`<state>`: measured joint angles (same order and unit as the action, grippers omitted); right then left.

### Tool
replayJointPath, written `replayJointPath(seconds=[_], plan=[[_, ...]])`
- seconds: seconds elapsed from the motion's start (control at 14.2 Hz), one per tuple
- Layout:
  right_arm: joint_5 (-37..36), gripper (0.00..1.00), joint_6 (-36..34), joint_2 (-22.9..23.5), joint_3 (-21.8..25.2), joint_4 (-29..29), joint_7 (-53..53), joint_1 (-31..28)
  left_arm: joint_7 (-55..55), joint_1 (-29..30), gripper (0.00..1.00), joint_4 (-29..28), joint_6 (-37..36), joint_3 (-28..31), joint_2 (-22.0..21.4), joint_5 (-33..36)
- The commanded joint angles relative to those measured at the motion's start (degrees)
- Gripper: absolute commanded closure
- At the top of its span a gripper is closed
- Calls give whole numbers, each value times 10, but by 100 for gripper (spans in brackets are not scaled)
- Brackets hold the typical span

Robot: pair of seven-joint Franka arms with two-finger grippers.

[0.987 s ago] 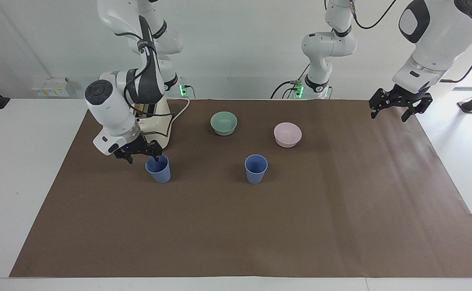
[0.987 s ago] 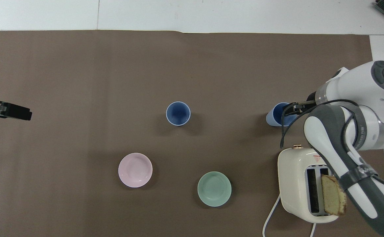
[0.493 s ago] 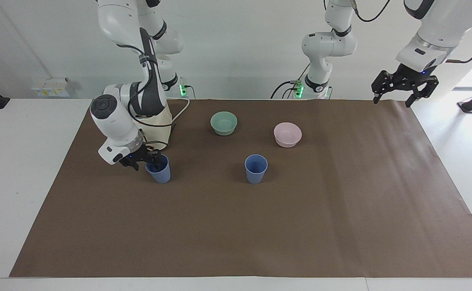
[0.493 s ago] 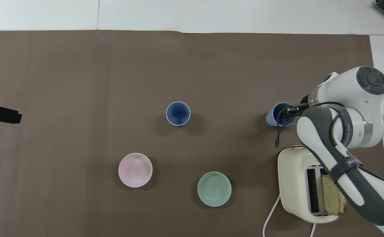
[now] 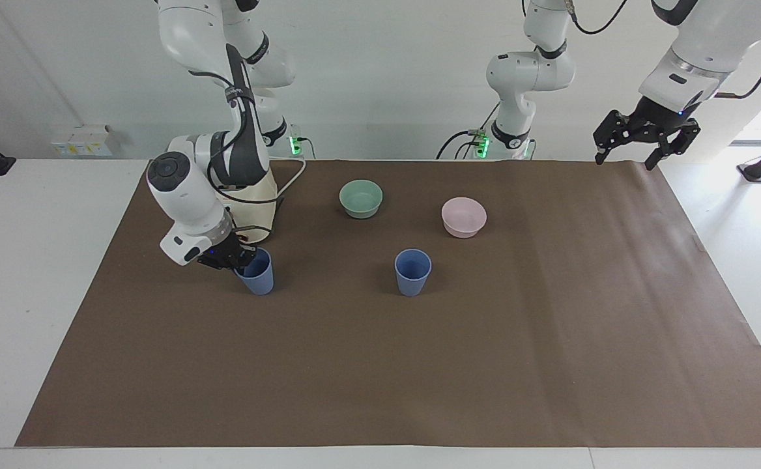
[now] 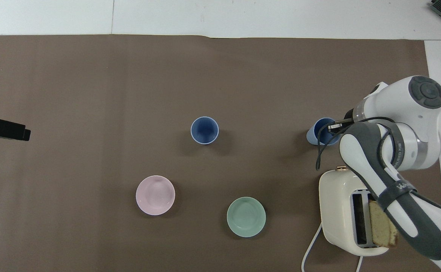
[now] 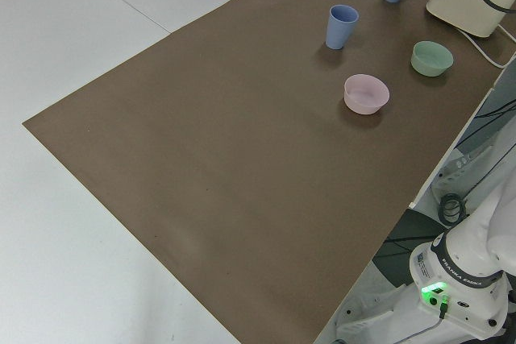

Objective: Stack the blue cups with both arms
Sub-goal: 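Grasp the other blue cup with the right gripper while the left gripper retracts, then lift and carry the blue cup with the right gripper over the first cup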

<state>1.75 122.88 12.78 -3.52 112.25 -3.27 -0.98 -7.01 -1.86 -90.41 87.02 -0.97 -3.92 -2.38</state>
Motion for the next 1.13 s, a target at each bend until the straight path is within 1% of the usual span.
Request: replayJointPath(seconds=[0.0, 0.14, 0.21, 0.35, 0.49, 0.63, 0.78, 0.92, 1.06], plan=[[9, 100, -53, -7, -2, -39, -13, 0, 4, -3, 0, -14, -11, 3, -15, -6], [19, 100, -118, -7, -3, -94, 4, 9, 4, -3, 0, -8, -36, 3, -15, -3], [19, 100, -140, -10, -3, -114, 19, 12, 4, -3, 0, -2, -48, 2, -14, -1], [19, 100, -167, -18, -11, -141, 59, 30, 3, -3, 0, 0, -45, 1, -15, -4], [11, 100, -191, -16, -12, -172, 75, 55, 4, -3, 0, -6, -46, 1, -21, -4], [15, 100, -206, -16, -12, -202, 81, 87, 11, -2, 0, -7, -43, 0, -21, -5], [12, 100, -215, -15, -12, -210, 128, 123, 11, 0, 0, -14, -35, 1, -22, -7], [11, 100, -215, -12, -12, -230, 172, 162, 11, -1, 0, -17, -12, 1, -22, -8], [15, 100, -207, -10, -12, -237, 207, 188, 12, -2, 0, -17, -4, 1, -22, -8]])
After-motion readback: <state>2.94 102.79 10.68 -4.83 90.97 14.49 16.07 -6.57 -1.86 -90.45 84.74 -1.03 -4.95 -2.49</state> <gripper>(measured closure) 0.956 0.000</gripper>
